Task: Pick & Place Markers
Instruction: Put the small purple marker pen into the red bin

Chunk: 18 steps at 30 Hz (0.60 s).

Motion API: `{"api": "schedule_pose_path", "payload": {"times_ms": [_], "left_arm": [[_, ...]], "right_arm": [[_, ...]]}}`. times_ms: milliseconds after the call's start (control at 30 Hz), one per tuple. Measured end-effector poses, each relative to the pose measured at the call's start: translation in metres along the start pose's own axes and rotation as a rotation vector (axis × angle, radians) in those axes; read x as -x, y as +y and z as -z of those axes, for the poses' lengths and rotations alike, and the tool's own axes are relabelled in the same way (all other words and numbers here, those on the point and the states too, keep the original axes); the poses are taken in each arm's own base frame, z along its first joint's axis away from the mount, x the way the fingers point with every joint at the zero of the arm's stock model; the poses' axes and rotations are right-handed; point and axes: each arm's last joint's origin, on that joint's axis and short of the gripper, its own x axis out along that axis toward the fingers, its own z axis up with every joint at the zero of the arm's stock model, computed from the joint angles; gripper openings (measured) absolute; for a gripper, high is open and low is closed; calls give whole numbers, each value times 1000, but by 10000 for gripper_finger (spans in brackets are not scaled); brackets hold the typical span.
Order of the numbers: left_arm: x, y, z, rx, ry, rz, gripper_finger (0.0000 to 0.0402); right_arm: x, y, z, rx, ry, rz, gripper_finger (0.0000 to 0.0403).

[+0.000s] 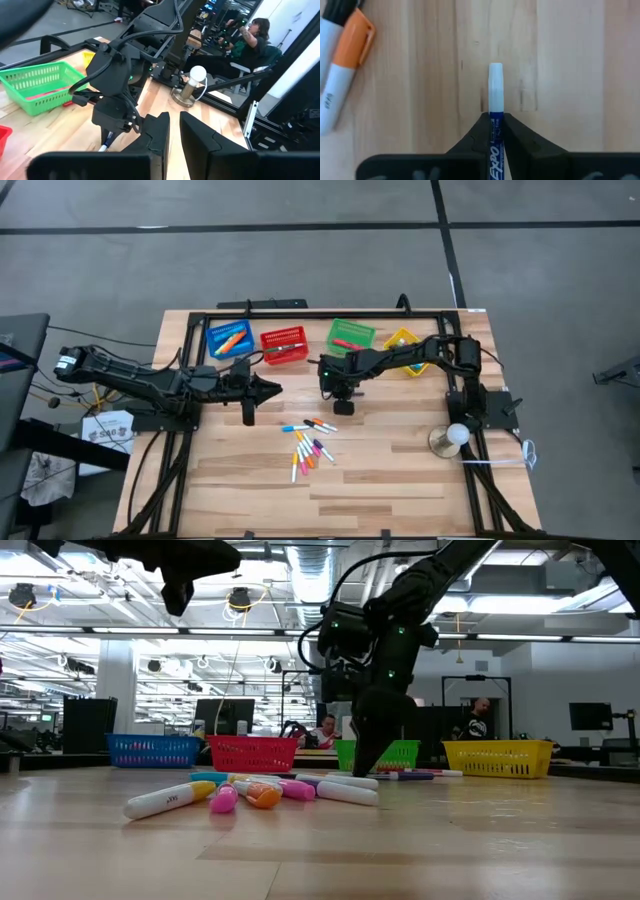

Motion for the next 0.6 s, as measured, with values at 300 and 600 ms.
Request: {"api": "schedule_pose_path", "payload": {"times_ms": [300,600], "left_arm": [[0,0,0,0,6,16,44],[0,-1,0,-3,5,16,44]], "right_arm": [[18,4,-21,-31,-15,-9,9],[55,6,-54,-11,-86,9,17]]}}
